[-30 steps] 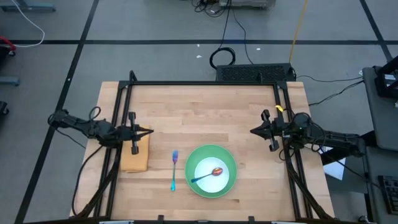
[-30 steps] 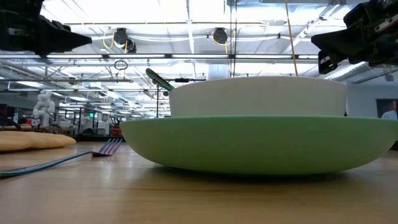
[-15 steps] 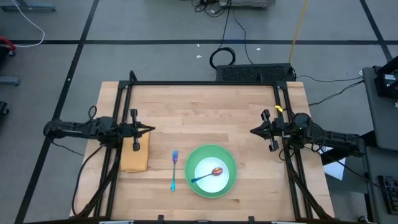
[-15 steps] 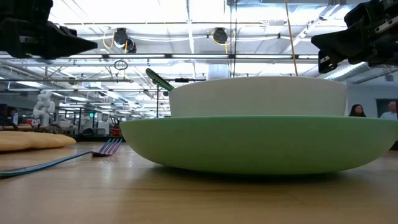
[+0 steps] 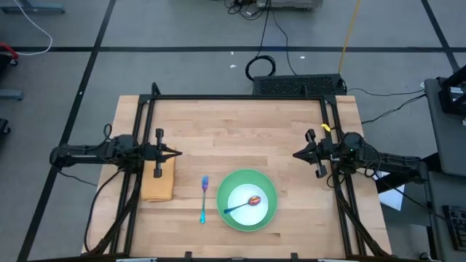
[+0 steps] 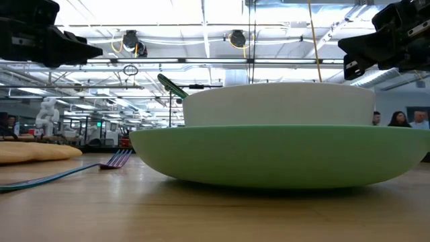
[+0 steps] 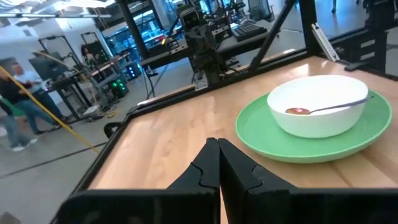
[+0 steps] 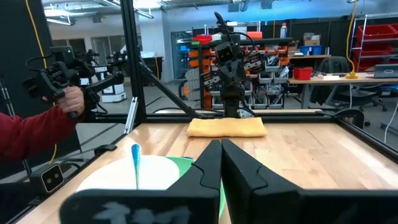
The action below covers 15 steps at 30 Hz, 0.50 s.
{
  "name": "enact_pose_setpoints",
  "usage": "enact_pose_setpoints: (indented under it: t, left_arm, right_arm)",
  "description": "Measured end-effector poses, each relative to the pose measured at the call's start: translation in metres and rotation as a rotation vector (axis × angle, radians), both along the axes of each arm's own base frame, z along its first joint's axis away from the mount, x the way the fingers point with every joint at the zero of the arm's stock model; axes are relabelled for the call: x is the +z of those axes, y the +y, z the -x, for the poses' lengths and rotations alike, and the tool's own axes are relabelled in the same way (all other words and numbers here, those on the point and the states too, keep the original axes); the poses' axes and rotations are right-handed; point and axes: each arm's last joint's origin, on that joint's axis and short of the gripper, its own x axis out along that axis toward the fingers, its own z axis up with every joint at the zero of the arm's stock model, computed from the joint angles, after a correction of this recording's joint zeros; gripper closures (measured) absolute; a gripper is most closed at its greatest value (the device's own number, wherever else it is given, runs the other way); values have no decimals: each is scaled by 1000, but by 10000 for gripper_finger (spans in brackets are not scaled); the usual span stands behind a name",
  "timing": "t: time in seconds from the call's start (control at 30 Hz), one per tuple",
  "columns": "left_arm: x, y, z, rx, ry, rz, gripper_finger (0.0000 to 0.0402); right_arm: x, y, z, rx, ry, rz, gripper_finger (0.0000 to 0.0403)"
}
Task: Set table place
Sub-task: Return to Home Position
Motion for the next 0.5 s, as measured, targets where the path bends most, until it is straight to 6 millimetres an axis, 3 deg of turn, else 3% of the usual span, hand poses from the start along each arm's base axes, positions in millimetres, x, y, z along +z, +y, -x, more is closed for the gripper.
enact_pose_setpoints:
  t: [0.5]
  left_arm:
    - [-4, 0, 0, 9, 40, 56, 401]
  right_arm:
    - [0, 0, 0, -1, 3, -19, 403]
